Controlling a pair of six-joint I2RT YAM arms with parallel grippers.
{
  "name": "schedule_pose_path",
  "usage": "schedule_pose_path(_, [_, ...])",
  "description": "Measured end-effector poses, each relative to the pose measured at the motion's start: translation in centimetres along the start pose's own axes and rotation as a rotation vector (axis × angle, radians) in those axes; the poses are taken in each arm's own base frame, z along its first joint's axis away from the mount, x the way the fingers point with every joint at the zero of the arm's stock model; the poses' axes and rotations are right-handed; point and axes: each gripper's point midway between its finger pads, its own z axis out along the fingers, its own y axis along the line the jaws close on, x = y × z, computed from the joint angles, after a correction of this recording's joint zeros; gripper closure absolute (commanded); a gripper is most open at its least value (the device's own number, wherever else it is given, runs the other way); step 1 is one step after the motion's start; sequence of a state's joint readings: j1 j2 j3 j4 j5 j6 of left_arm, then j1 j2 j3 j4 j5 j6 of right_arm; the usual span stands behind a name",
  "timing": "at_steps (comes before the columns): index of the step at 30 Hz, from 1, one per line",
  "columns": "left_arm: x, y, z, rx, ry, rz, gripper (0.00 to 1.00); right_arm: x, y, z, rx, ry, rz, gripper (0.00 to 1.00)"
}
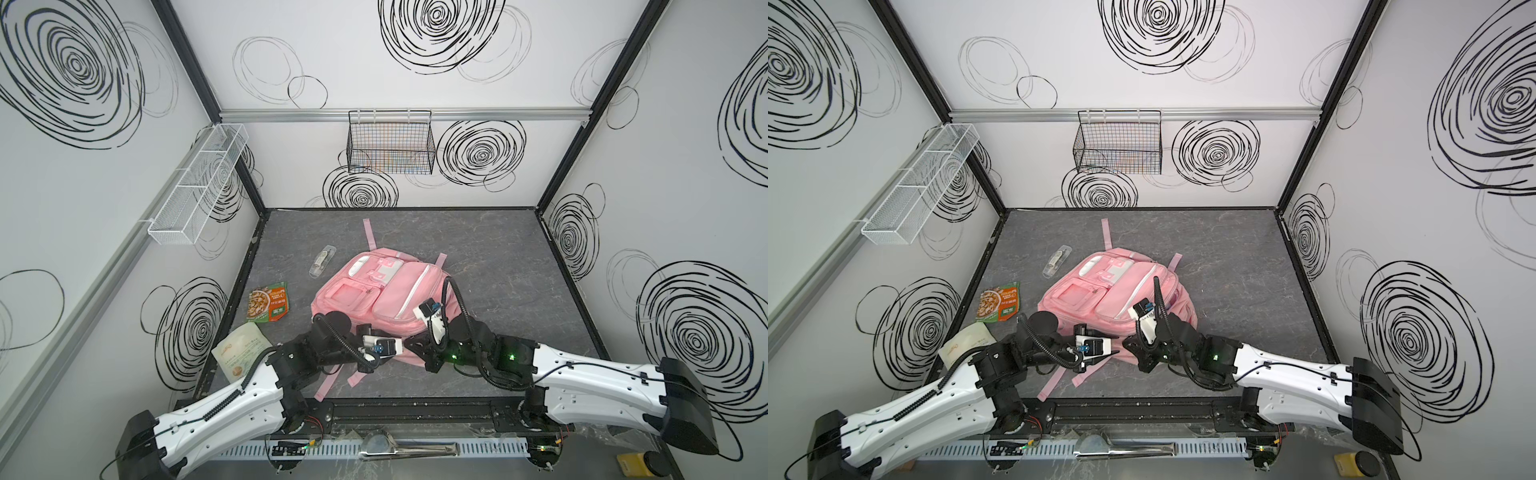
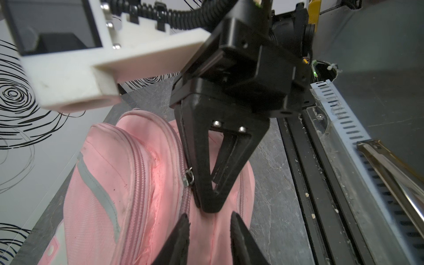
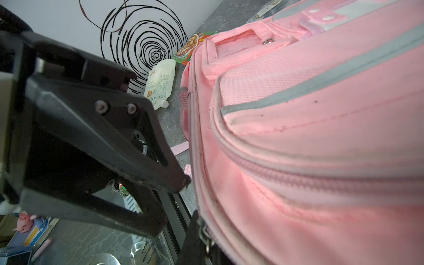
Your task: Pack the student bag
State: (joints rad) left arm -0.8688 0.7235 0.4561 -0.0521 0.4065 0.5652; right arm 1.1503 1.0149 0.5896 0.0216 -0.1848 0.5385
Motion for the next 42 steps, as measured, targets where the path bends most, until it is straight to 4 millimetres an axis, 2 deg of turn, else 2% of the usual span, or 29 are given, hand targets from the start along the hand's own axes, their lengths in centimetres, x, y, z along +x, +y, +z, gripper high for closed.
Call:
schedule_pose_path(5, [0.1, 0.0, 0.0, 0.0, 0.007, 0.008, 0.67, -0.4, 0.6, 0.0, -0.027, -0.009, -0.002, 1.0])
schedule_pose_path(8, [0.3, 0.1, 0.0, -0.007, 0.013, 0.013, 0.56, -0.4, 0.9, 0.0, -0.044, -0.008, -0.003, 1.0])
schedule_pose_path(11, [0.5, 0.1, -0.1, -0.02, 0.021, 0.015, 0.54, -0.4, 1.0, 0.1, -0.051, -0.005, -0.002, 1.0])
schedule_pose_path(15, [0.2, 0.3, -0.6, -0.04, 0.011, 0.019, 0.59, -0.6, 1.2, 0.3, -0.066, -0.012, -0.003, 1.0])
schedule_pose_path(21, [-1.2, 1.8, -1.9, -0.114, -0.046, 0.036, 0.65, -0.3, 1.4, 0.4, -0.078, 0.001, -0.002, 1.0])
schedule_pose_path(27, [-0.7, 1.9, -1.5, -0.117, -0.031, 0.032, 0.66, -0.3, 1.5, 0.4, -0.083, 0.004, -0.002, 1.0])
schedule_pose_path(28, [-0.4, 1.8, -1.4, -0.113, -0.02, 0.031, 0.63, -0.3, 1.5, 0.4, -0.083, 0.004, -0.002, 1.0])
schedule_pose_path(30, [0.3, 1.7, -1.0, -0.104, 0.006, 0.03, 0.52, -0.3, 1.5, 0.4, -0.083, 0.005, -0.003, 1.0])
schedule_pose_path(32, [1.1, 1.6, -0.7, -0.095, 0.036, 0.025, 0.51, -0.3, 1.5, 0.4, -0.084, 0.006, -0.003, 1.0])
schedule_pose_path(35, [1.7, 1.6, -0.5, -0.097, 0.062, 0.022, 0.53, -0.1, 1.5, 0.4, -0.086, 0.014, -0.006, 1.0])
schedule_pose_path(39, [2.1, 1.8, -0.4, -0.106, 0.078, 0.023, 0.66, -0.1, 1.9, 0.4, -0.098, 0.03, -0.009, 1.0])
schedule_pose_path(42, [2.1, 2.0, -0.4, -0.117, 0.083, 0.026, 0.68, 0.1, 1.8, 0.4, -0.098, 0.037, -0.013, 1.0])
